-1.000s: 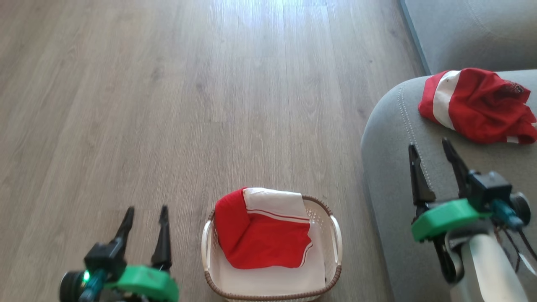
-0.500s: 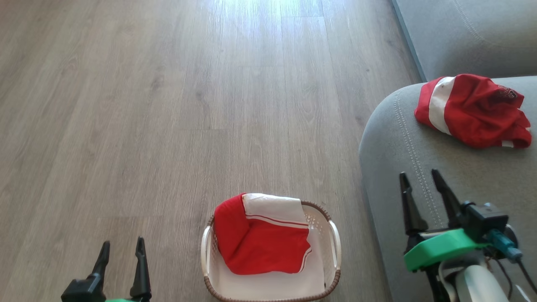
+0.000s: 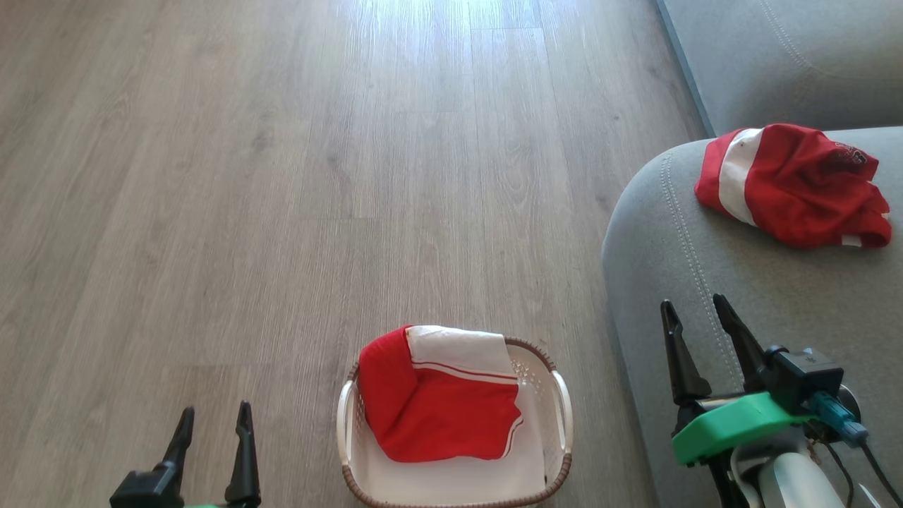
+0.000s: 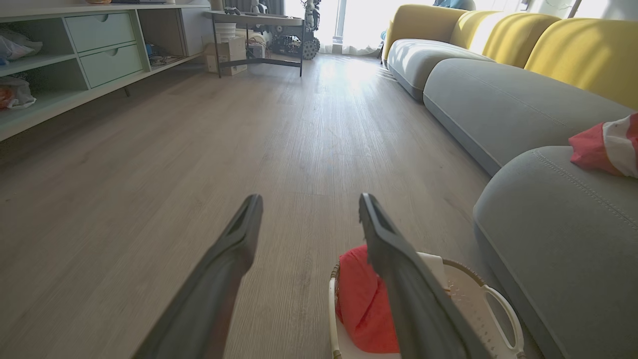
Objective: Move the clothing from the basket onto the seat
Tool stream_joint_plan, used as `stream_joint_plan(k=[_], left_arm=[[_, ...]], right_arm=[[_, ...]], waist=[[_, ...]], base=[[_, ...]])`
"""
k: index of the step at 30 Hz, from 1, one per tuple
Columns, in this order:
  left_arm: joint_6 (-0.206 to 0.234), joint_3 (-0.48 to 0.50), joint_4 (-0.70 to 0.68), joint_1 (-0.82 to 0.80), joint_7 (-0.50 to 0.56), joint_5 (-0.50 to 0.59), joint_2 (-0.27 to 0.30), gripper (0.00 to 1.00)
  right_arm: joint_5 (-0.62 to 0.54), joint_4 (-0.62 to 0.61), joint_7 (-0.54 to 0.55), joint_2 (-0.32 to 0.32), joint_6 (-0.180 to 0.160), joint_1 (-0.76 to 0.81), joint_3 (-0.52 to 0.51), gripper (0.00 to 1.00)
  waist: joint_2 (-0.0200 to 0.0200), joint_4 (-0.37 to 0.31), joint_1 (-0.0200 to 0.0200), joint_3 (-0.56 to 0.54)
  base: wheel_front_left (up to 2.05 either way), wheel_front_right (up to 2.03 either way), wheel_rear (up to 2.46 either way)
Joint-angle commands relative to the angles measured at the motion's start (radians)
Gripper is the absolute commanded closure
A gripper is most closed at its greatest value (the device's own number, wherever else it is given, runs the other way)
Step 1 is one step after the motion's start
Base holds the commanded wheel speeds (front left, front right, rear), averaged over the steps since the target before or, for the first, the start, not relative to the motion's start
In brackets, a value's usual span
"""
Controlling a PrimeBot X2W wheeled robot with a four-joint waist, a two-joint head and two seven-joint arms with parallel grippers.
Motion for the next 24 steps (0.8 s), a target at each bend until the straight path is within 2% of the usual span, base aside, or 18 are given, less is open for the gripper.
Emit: stream_joint_plan(k=[1, 15, 21, 24], left_arm=[[-0.001, 0.049, -0.022, -0.035, -0.013, 0.01, 0.01, 0.0], [-0.021, 0.043, -0.006, -0.043, -0.012, 0.031, -0.008, 0.0], [-0.041, 0.008, 0.026, -0.086, 0.007, 0.041, -0.018, 0.0], [-0.066, -0.029, 0.056, -0.133, 0.025, 0.056, -0.032, 0.0]], right_arm=[[0.007, -0.028, -0.009, 0.001, 0.0, -0.032, 0.025, 0.0], [0.001, -0.022, -0.009, 0.001, 0.0, -0.028, 0.01, 0.0], [-0.008, -0.035, -0.009, 0.001, 0.0, -0.038, -0.018, 0.0], [-0.018, -0.06, -0.009, 0.001, 0.0, -0.056, -0.037, 0.0]], waist=[[-0.0001, 0.0, 0.0001, 0.001], [-0.0001, 0.005, 0.0001, 0.014], [-0.0001, -0.004, 0.0001, 0.061], [-0.0001, -0.013, 0.0001, 0.113]], base=[[0.0, 0.0, 0.0], [0.0, 0.0, 0.0], [0.0, 0.0, 0.0], [0.0, 0.0, 0.0]])
